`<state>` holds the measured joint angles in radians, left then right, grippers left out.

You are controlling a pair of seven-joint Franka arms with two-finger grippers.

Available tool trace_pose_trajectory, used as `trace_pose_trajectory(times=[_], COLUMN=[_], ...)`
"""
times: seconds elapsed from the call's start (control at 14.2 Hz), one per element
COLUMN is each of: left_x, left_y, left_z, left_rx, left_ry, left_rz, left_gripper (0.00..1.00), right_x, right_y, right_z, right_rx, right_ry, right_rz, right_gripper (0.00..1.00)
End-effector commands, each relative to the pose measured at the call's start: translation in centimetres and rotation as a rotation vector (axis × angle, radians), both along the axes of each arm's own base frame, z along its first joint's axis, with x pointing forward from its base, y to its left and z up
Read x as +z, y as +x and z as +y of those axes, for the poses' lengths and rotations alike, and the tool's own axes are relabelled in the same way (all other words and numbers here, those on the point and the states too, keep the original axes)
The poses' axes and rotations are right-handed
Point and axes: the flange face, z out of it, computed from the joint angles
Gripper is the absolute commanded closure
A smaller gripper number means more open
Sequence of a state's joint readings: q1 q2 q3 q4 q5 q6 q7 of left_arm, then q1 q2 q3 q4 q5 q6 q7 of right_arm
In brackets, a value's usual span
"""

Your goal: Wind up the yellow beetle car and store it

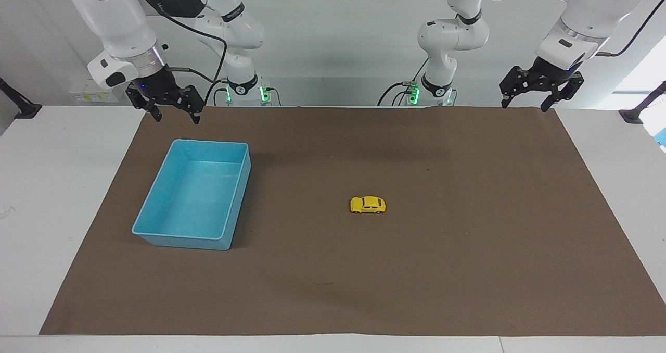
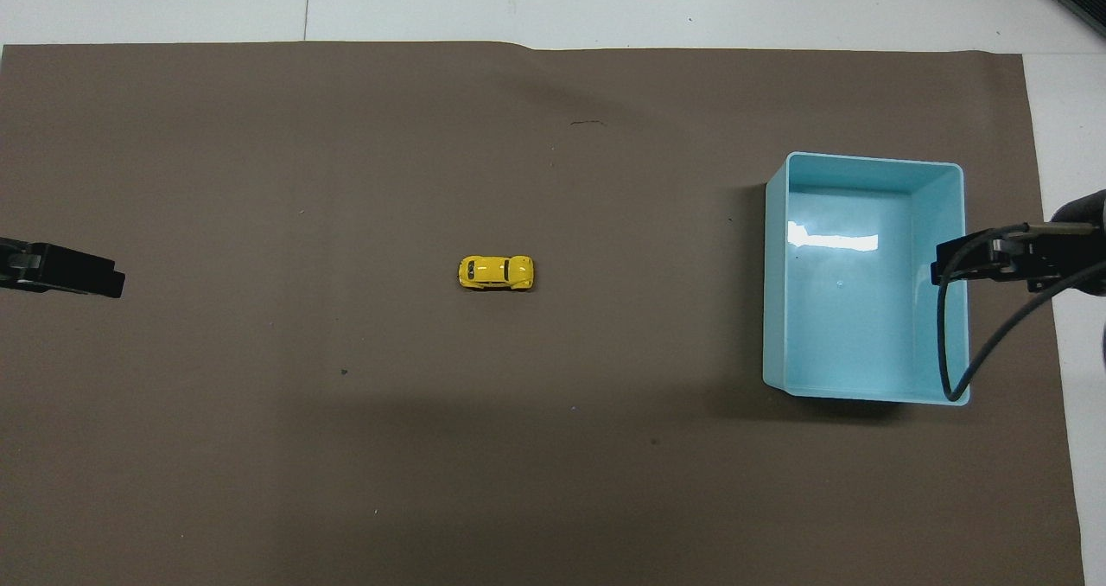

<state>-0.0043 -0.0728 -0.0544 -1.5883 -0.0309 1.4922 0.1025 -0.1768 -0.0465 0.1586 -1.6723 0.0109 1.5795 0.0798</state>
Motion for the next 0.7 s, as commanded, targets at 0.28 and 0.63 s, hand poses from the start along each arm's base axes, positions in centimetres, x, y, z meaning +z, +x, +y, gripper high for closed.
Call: trace_pose_trajectory(times=[0.28,0.63], left_x=[0.41,0.33], left_y=[-0.37,-0.18], left_z=[-0.69,-0.46], left_rx=[-0.012,-0.007], left_ry=[-0.006,-0.006], left_rz=[-0.008,-0.018], left_gripper=[0.0,0.0], right_x=[0.5,0.5], right_y=[-0.26,-0.26], right_z=[-0.12,-0.12], right_rx=[0.02,0.02], right_ry=[0.022,0.022], right_rz=[-0.012,-0.012], right_gripper=[0.0,0.0])
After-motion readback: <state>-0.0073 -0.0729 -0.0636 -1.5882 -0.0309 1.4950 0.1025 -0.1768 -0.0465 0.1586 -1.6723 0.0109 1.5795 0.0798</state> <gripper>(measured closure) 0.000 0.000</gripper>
